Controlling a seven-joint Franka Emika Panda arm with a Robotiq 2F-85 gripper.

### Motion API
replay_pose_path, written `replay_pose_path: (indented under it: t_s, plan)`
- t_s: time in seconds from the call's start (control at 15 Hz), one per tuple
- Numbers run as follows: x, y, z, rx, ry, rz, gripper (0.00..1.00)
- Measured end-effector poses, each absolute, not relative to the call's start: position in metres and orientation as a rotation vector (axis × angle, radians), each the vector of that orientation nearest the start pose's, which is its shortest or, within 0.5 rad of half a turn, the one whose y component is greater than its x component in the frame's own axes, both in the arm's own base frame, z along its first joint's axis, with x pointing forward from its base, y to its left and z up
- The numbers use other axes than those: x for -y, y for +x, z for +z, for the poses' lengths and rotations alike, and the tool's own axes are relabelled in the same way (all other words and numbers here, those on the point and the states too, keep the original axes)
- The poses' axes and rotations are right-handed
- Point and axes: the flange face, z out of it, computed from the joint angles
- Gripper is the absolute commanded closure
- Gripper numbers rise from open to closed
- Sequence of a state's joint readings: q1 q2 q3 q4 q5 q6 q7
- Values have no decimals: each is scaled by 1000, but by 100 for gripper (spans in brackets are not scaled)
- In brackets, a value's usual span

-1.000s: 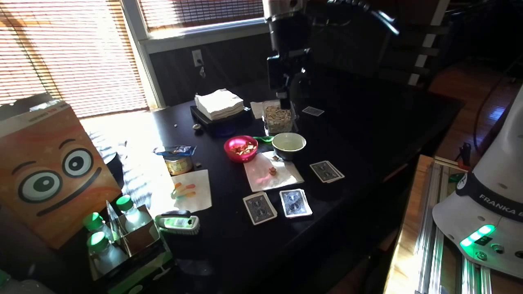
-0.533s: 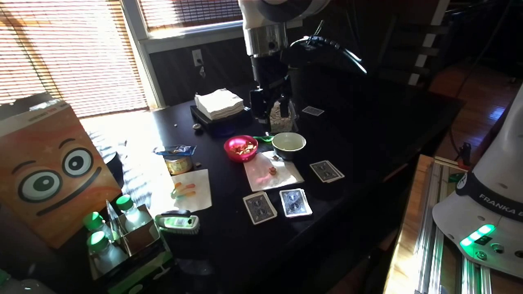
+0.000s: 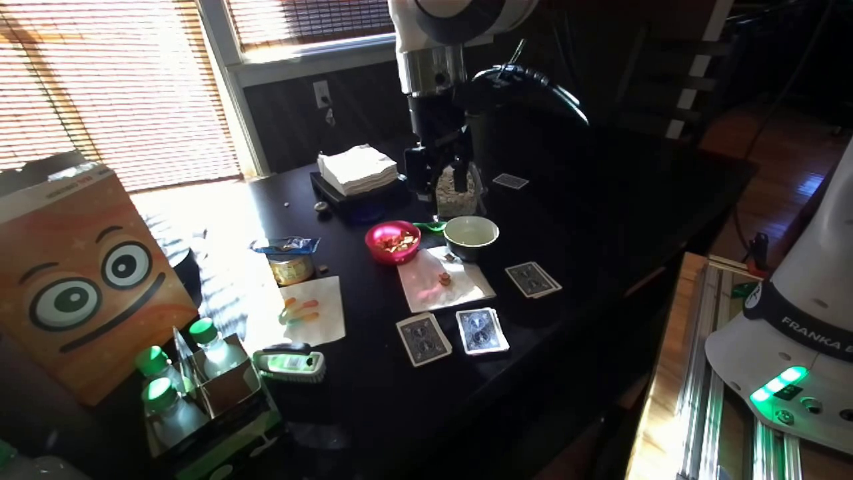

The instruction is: Use the green spoon to place some contents from the pink bowl into the black and white bowl.

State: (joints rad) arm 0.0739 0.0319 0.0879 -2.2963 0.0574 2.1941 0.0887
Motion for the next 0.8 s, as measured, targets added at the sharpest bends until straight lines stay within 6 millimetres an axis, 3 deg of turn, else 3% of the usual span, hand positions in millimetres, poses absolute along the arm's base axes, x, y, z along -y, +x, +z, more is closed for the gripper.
replay_pose_path:
  t_s: [0.4,0.8]
  plan:
    - [-43,537,285,-77,-3097,73,0]
    - [-36,574,255,-105,-3098,14,0]
